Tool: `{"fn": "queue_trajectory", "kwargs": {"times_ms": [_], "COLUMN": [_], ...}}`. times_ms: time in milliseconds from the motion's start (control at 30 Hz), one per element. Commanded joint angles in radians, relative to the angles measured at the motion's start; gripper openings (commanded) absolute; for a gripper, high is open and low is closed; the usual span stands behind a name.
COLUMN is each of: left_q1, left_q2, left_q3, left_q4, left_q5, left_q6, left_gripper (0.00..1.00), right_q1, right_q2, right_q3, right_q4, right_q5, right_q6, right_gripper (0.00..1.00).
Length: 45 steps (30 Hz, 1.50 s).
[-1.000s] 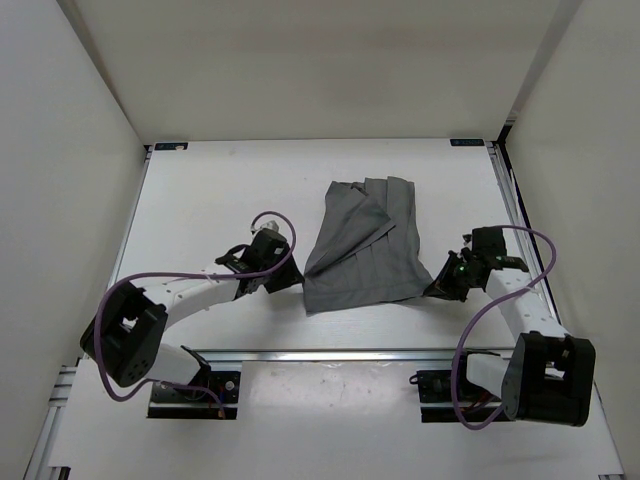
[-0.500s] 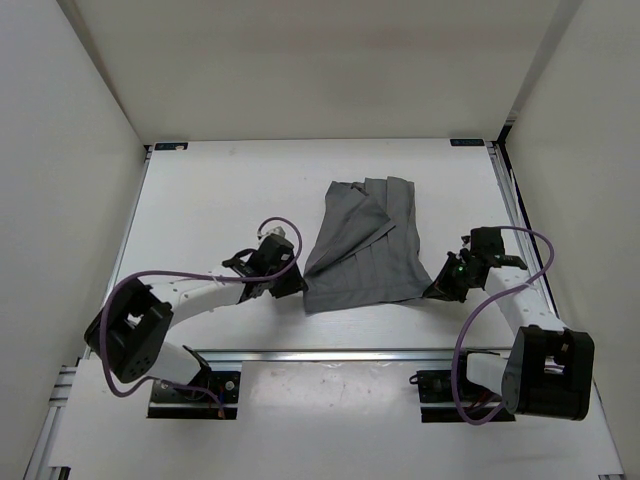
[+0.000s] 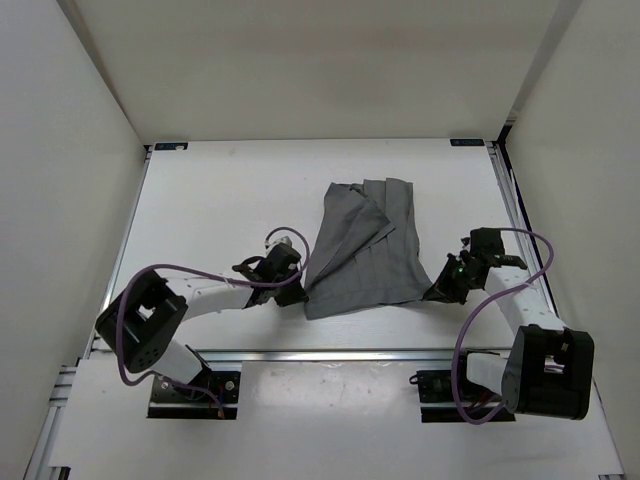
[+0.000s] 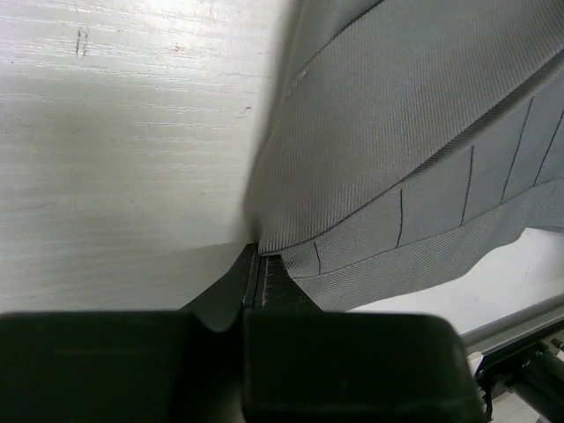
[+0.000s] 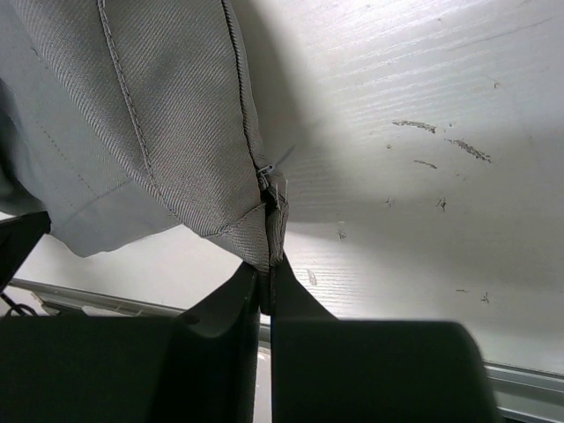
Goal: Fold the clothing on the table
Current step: Flatten the skirt out
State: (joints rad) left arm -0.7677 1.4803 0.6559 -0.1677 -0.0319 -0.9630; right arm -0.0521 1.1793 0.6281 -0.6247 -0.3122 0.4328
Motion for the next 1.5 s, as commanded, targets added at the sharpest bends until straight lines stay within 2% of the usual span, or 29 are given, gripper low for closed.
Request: {"fn": "queue_trajectory", "kwargs": {"times_ms": [0, 67, 133, 167, 200, 233, 267, 333, 433, 533, 633, 700, 867, 967, 1133, 1267, 1333, 1467], "left_q1": [0.004, 0.002, -0.013, -0.027, -0.034, -0.051, -0.061, -0.09, -0.122, -0.147, -0.09, 0.002, 0.158, 0.248, 0.269, 0.266, 0.26, 0.257], "left_q2": [0.011, 0.002, 0.021, 0.044, 0.07, 0.098, 0.121, 0.208, 0.291, 0.285, 0.16, 0.057, -0.22, -0.291, -0.319, -0.318, -0.315, -0.315], "left_q3": [0.004, 0.04, 0.153, 0.19, 0.273, 0.342, 0.414, 0.515, 0.631, 0.665, 0.501, 0.318, 0.05, -0.095, -0.189, -0.183, -0.184, -0.185], "left_q4": [0.045, 0.05, 0.001, -0.013, -0.053, -0.085, -0.11, -0.144, -0.125, -0.104, -0.035, 0.052, 0.02, 0.033, 0.054, 0.036, 0.033, 0.025], "left_q5": [0.029, 0.049, 0.035, 0.035, 0.006, -0.015, -0.026, -0.028, 0.074, 0.099, 0.073, 0.095, 0.006, 0.03, 0.041, 0.033, 0.033, 0.033], "left_q6": [-0.006, 0.015, 0.058, 0.093, 0.104, 0.136, 0.164, 0.191, 0.175, 0.15, 0.097, 0.011, -0.016, -0.031, -0.063, -0.051, -0.051, -0.049], "left_gripper": [0.0, 0.0, 0.0, 0.0, 0.0, 0.0, 0.0, 0.0, 0.0, 0.0, 0.0, 0.0, 0.0, 0.0, 0.0, 0.0, 0.0, 0.0], "right_q1": [0.003, -0.017, -0.058, -0.078, -0.094, -0.103, -0.112, -0.111, -0.106, -0.109, -0.103, -0.114, -0.135, -0.127, -0.069, 0.003, 0.04, 0.115], "right_q2": [-0.017, -0.021, -0.021, -0.023, -0.033, -0.052, -0.081, -0.125, -0.159, -0.152, -0.158, -0.15, -0.118, -0.095, -0.021, 0.051, 0.063, 0.109], "right_q3": [0.004, 0.002, 0.001, 0.007, 0.001, 0.004, 0.016, 0.027, 0.047, 0.03, 0.019, 0.018, 0.021, 0.019, 0.015, -0.042, -0.096, -0.146], "right_q4": [-0.029, -0.03, -0.027, -0.03, -0.036, -0.046, -0.052, -0.076, -0.116, -0.112, -0.095, -0.087, -0.04, 0.005, 0.062, 0.157, 0.236, 0.307], "right_q5": [0.005, -0.008, -0.034, -0.051, -0.056, -0.033, -0.012, 0.051, 0.122, 0.102, 0.09, 0.085, 0.039, -0.007, -0.065, -0.154, -0.217, -0.272], "right_q6": [-0.019, -0.025, -0.031, -0.038, -0.04, -0.037, -0.031, -0.04, -0.043, -0.049, -0.046, -0.043, -0.02, 0.01, 0.061, 0.135, 0.196, 0.265], "right_gripper": [0.0, 0.0, 0.17, 0.45, 0.62, 0.74, 0.76, 0.79, 0.8, 0.81, 0.8, 0.8, 0.79, 0.8, 0.78, 0.67, 0.57, 0.55]}}
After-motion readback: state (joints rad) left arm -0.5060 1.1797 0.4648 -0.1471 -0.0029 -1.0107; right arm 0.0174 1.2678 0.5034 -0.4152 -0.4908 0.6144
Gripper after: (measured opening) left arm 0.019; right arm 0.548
